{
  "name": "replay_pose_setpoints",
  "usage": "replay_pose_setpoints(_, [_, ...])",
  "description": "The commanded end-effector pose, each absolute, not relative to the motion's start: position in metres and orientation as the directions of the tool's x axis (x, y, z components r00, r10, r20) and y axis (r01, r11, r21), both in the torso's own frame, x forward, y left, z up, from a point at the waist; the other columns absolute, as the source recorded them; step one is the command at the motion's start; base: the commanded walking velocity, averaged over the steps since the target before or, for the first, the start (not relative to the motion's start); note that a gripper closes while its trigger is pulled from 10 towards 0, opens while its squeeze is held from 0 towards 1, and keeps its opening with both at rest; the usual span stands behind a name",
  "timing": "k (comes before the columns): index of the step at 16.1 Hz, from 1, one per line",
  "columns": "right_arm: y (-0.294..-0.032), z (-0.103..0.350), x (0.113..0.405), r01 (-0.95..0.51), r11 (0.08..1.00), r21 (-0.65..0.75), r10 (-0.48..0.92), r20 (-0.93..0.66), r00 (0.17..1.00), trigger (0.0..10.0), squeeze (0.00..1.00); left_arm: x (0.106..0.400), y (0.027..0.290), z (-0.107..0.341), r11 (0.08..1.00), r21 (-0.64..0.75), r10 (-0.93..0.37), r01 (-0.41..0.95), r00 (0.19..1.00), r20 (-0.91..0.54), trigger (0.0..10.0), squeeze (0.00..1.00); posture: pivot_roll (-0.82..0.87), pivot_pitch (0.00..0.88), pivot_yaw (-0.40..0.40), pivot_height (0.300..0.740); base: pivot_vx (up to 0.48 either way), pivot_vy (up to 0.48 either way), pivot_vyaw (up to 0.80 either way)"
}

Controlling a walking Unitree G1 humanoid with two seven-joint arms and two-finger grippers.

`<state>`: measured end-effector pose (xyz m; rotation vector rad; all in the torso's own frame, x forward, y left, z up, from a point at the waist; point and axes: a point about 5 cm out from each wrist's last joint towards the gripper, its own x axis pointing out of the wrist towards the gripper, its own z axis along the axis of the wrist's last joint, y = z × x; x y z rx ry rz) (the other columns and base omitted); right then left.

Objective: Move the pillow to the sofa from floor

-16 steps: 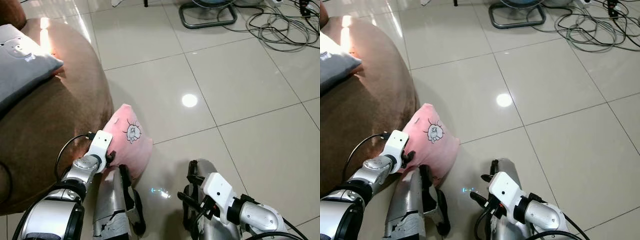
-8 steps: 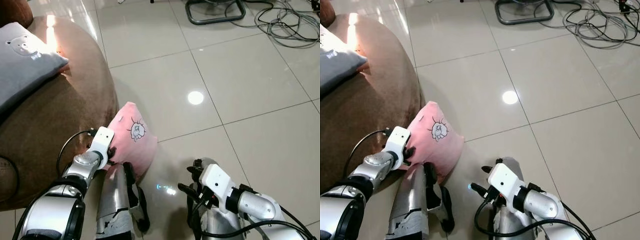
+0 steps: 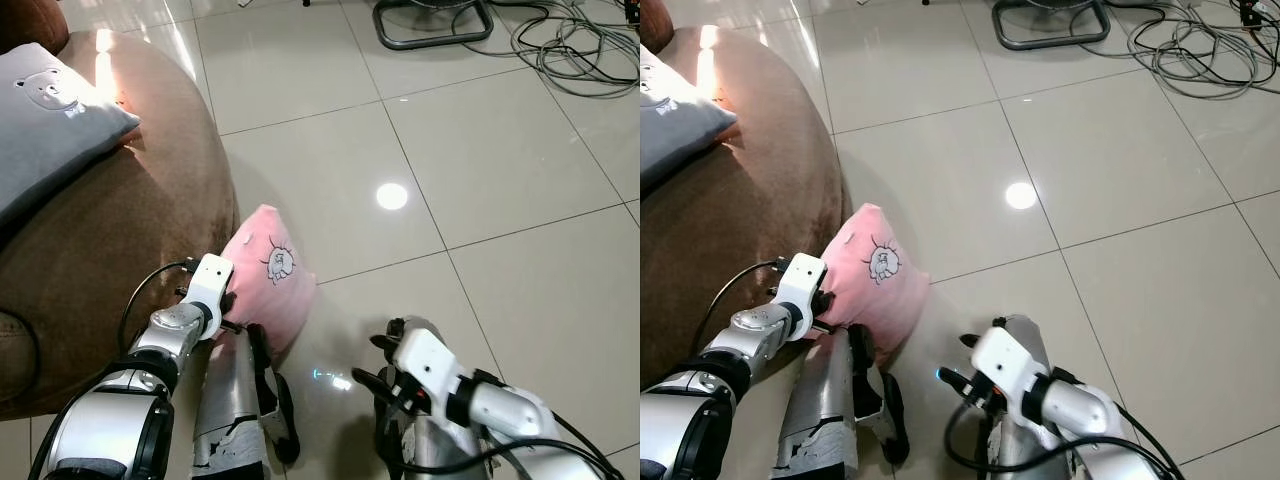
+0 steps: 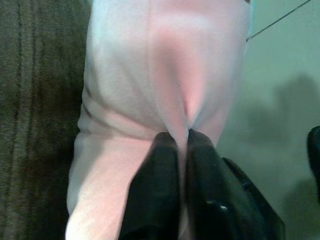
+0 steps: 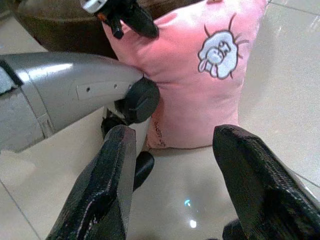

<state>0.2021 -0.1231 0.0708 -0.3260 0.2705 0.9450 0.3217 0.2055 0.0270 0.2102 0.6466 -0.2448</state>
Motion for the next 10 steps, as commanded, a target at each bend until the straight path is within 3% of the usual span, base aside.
replay_pose_setpoints(1, [-0.122,0.061,0.196,-0.834,0.535,-0.136,0.742,-0.396,0.541,10.0,0.0,0.31,0.202,0.013,0.95,0.055,-0.197,0.308,0.728,-0.657,0.0,0.0,-0.17,0.344,0.024,0.577,0.0,0.0,0.0])
replay_pose_setpoints(5, [-0.121,0.052,0.197,-0.829,0.543,-0.133,0.734,-0.404,0.545,10.0,0.0,0.31,0.19,0.014,0.938,-0.054,-0.3,0.343,0.724,-0.621,0.0,0.0,-0.16,0.314,0.027,0.577,0.0,0.0,0.0])
replay_pose_setpoints(7, [-0.125,0.046,0.196,-0.814,0.565,-0.135,0.72,-0.402,0.566,10.0,0.0,0.318,0.168,0.026,0.882,-0.204,-0.467,0.424,0.732,-0.496,0.0,0.0,-0.15,0.277,0.033,0.577,0.0,0.0,0.0])
replay_pose_setpoints(10, [-0.131,0.045,0.192,-0.803,0.581,-0.134,0.711,-0.397,0.581,10.0,0.0,0.324,0.157,0.038,0.848,-0.257,-0.53,0.464,0.749,-0.396,0.0,0.0,-0.14,0.253,0.036,0.577,0.0,0.0,0.0])
